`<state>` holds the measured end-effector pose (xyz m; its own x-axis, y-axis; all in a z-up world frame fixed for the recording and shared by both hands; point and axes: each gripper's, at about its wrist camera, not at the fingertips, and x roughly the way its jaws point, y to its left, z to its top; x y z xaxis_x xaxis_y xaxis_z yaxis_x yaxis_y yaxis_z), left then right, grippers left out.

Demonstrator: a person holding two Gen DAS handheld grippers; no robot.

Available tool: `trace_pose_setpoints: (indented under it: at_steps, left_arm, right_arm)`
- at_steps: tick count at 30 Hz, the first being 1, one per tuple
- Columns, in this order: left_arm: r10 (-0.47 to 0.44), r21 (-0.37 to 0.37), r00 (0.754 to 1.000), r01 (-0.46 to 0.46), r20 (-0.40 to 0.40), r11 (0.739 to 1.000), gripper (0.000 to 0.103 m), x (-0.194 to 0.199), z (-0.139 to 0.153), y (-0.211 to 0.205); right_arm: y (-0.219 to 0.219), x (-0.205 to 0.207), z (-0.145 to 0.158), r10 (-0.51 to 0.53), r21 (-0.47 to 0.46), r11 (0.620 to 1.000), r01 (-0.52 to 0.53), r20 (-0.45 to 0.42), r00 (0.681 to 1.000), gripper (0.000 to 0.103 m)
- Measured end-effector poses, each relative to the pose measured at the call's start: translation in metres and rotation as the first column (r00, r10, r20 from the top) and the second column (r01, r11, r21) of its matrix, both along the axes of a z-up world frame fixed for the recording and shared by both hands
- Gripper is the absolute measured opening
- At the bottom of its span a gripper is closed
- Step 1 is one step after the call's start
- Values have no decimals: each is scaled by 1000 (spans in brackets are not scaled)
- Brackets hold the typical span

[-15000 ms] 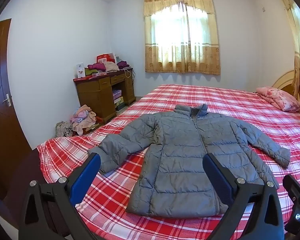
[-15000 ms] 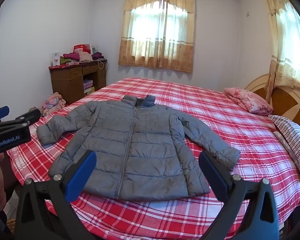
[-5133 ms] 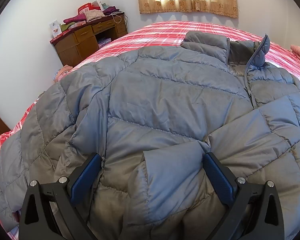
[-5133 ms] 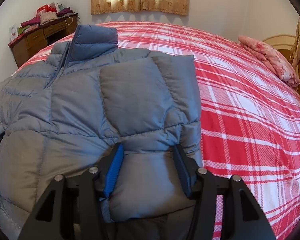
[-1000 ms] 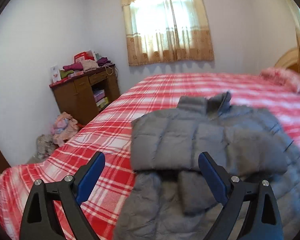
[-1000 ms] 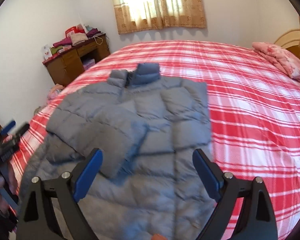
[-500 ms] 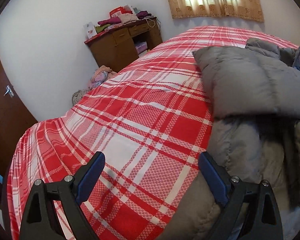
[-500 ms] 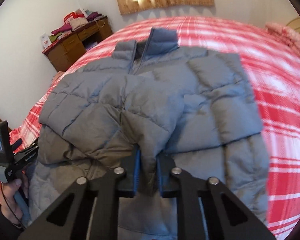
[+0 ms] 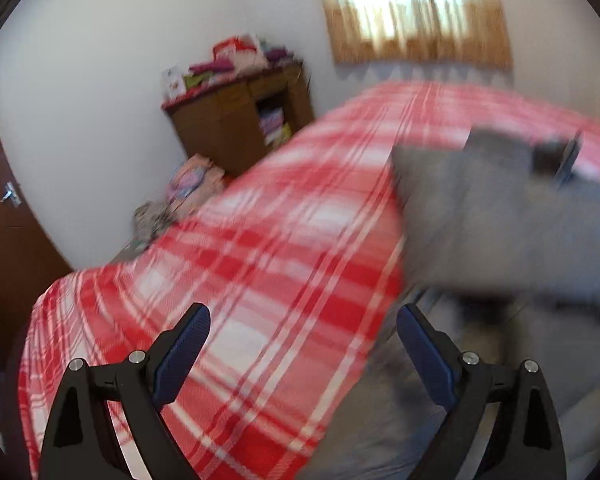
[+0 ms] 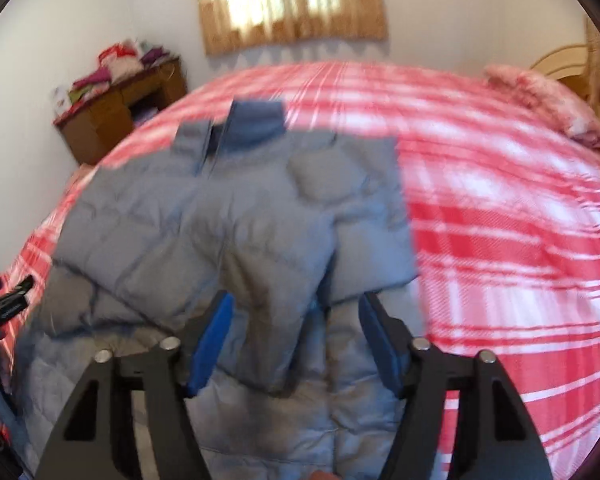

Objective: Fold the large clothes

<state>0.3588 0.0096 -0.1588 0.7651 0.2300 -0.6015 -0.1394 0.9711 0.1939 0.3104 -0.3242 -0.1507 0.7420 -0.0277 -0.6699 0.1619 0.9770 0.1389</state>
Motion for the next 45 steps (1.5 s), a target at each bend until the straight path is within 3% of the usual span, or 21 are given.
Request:
trace_pose_setpoints:
  at_steps: [2, 5, 8, 11, 14, 18, 26, 45]
  left_arm:
    - [-50, -50, 998, 52, 36, 997, 95, 5, 20, -15]
    - [-147, -106, 988, 150, 38, 983, 95, 24, 27, -53]
    - [-192, -111, 981, 191, 9, 975, 95, 44, 12, -85]
    - [-178, -50, 983, 175, -49, 983, 95, 63, -22, -109]
    - [-160, -66, 982, 155, -98, 986, 95, 74, -48, -109]
    - [-168, -120, 978, 153, -121, 981, 95, 79, -57, -104]
    - [-149, -42, 979, 145, -137, 989, 97, 81, -64, -114]
    - [-139, -17, 976, 138, -168, 990, 97, 82, -58, -114]
  right_arm:
    - [-2, -3, 16, -49, -11, 999, 49, 57, 997, 62]
    - [9, 21, 24, -6, 17, 1000, 5, 78, 997, 44]
    - [23, 52, 6, 40, 33, 999, -41, 29, 999, 39]
    - [26, 67, -22, 54, 20, 998, -53, -16, 998, 39]
    - [29, 74, -45, 70, -7, 998, -70, -46, 996, 39]
    - [25, 70, -61, 83, -18, 996, -84, -45, 996, 39]
    - [30, 73, -67, 79, -27, 996, -81, -67, 995, 39]
    - [40, 77, -70, 74, -86, 993, -82, -100, 992, 39]
